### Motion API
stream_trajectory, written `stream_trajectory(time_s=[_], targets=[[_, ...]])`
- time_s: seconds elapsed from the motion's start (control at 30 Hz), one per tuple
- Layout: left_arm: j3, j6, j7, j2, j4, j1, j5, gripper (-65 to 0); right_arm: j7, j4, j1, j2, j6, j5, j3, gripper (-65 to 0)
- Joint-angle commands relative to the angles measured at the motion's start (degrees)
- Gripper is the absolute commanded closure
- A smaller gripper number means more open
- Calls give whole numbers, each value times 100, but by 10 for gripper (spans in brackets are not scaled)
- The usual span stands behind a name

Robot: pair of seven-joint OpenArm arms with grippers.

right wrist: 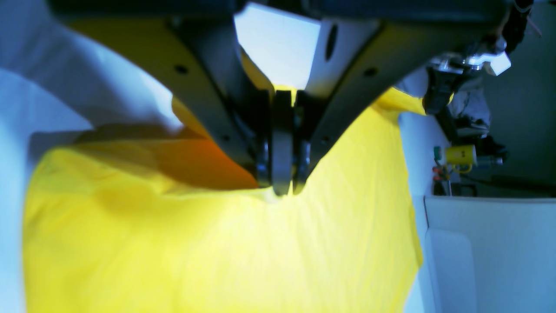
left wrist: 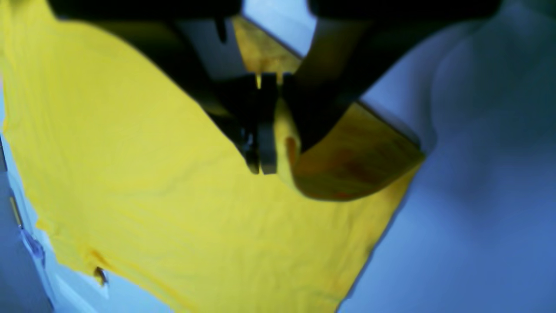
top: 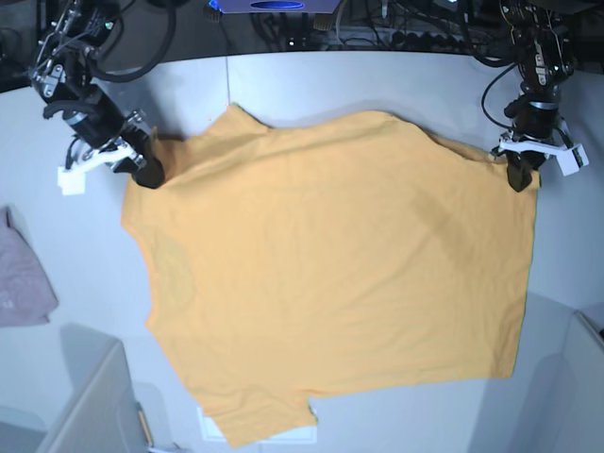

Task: Fold the T-shirt properly
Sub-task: 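Lift the shoulder edge and pull it toward the robot with both grippers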

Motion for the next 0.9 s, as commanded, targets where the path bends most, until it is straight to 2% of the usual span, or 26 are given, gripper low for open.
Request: stream_trajectory(time_s=[0.0, 0.1, 0.33, 0.5, 0.63, 0.87], targets=[[-43, -33, -150, -66, 88, -43, -55, 0, 27, 8, 62, 27, 43, 118, 8, 0], [-43, -33, -167, -57, 79, -148, -64, 0, 27, -167, 220, 150, 43, 118, 0, 0], [-438, -33, -176, 312, 61, -201, -55, 0, 9, -458, 616, 290, 43, 110, -9, 0], [-518, -33, -167, 365, 52, -210, -46, 0, -430, -1064, 1117, 361, 43, 110, -9, 0], [-526, -33, -176, 365, 52, -210, -46, 0, -509, -1354, 1390, 352, 43, 110, -18, 0], [-526, -33, -176, 347, -97, -333, -46, 0, -457, -1882, 1829, 554, 43, 110, -765, 0]])
